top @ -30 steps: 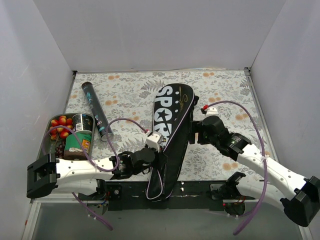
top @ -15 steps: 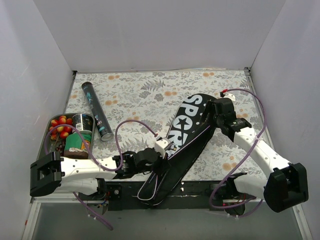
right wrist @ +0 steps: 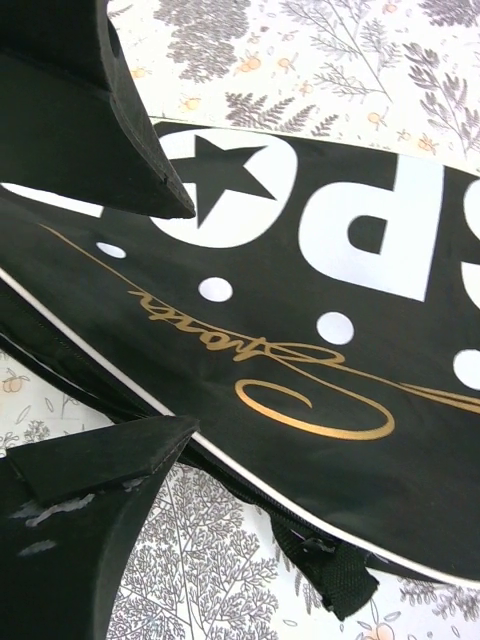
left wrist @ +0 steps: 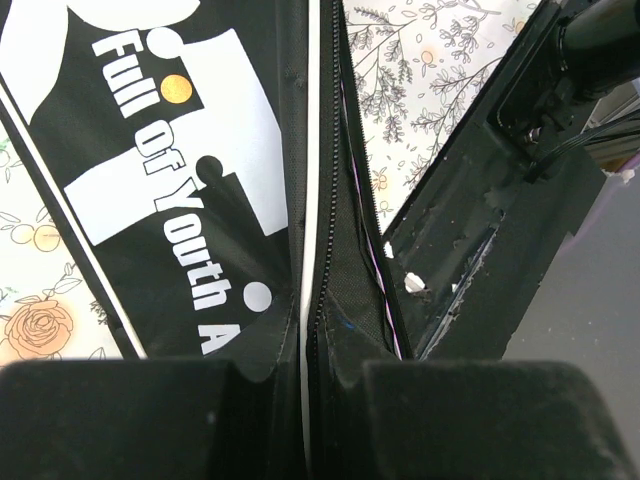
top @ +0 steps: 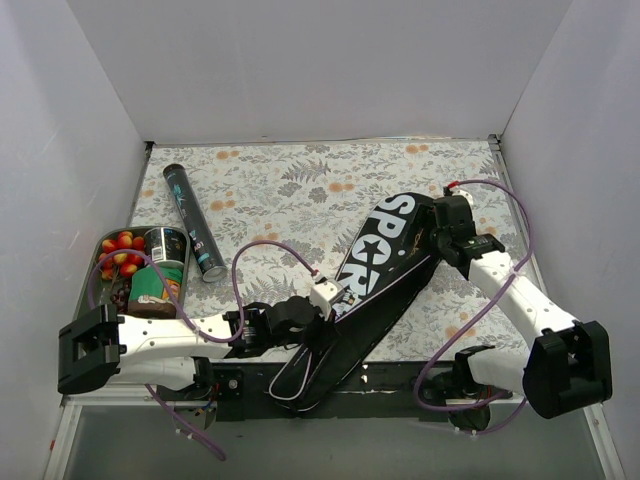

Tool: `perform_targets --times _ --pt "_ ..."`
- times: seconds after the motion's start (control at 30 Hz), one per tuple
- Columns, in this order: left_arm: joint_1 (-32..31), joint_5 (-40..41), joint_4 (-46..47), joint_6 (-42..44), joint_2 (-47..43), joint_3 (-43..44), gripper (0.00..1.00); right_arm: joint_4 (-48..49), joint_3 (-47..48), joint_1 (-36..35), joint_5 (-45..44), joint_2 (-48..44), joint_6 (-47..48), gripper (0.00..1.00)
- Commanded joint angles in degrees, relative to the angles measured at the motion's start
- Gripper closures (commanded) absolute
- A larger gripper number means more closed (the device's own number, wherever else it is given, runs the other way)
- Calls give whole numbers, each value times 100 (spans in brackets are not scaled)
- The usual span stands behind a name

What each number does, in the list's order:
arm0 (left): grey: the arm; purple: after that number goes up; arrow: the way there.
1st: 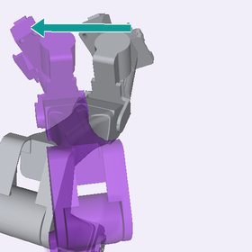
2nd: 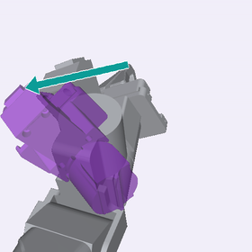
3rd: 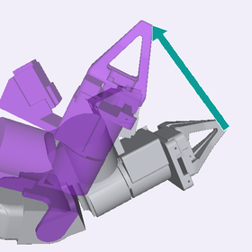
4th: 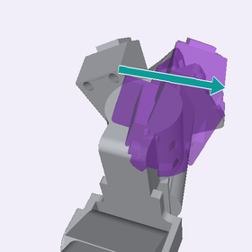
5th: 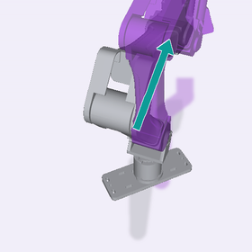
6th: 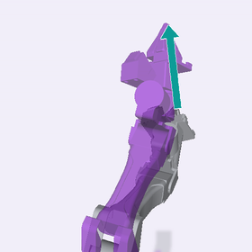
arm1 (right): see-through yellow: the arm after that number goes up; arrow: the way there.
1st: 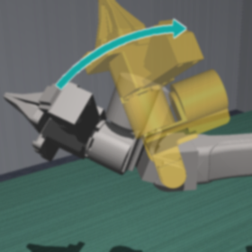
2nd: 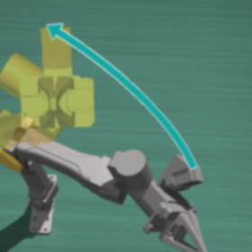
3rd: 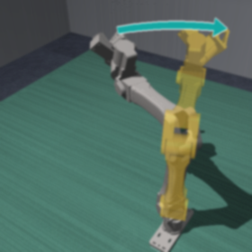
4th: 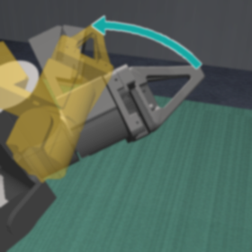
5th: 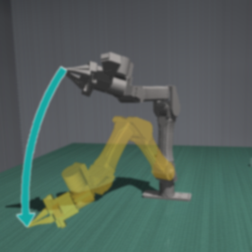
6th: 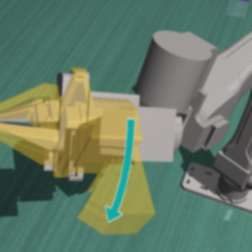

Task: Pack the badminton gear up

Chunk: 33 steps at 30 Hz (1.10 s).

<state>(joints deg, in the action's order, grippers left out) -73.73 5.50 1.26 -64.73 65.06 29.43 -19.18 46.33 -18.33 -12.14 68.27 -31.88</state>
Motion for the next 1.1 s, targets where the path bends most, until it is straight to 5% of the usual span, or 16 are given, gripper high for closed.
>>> perform_targets --times 0.0,0.27,0.37,0.4,0.43,0.63,0.87,0.93,1.07 --pt "-53 12 -64 232 -116 300 100 -279 -88 22 493 -288 129 14" --pt "-53 329 -459 672 331 818 100 -262 -765 22 1161 -674 33 15" --pt "-53 198 -635 847 490 1091 46 -323 -827 22 1162 -710 111 15" --pt "-53 -3 -679 883 577 1152 10 -358 -810 22 1170 -727 138 15" --pt "-45 -135 -766 909 639 1222 2 -445 -740 22 1170 -736 182 15" --pt "-53 -1076 -1153 804 693 1469 2 -841 -344 22 1170 -999 542 15" --pt "-53 -385 -874 374 420 1294 3 -816 -54 22 1021 -965 823 25" --pt "-53 -216 -541 207 394 978 10 -623 60 22 1012 -782 859 34" --pt "26 -250 514 -197 227 161 48 -359 263 22 1117 -219 946 63"
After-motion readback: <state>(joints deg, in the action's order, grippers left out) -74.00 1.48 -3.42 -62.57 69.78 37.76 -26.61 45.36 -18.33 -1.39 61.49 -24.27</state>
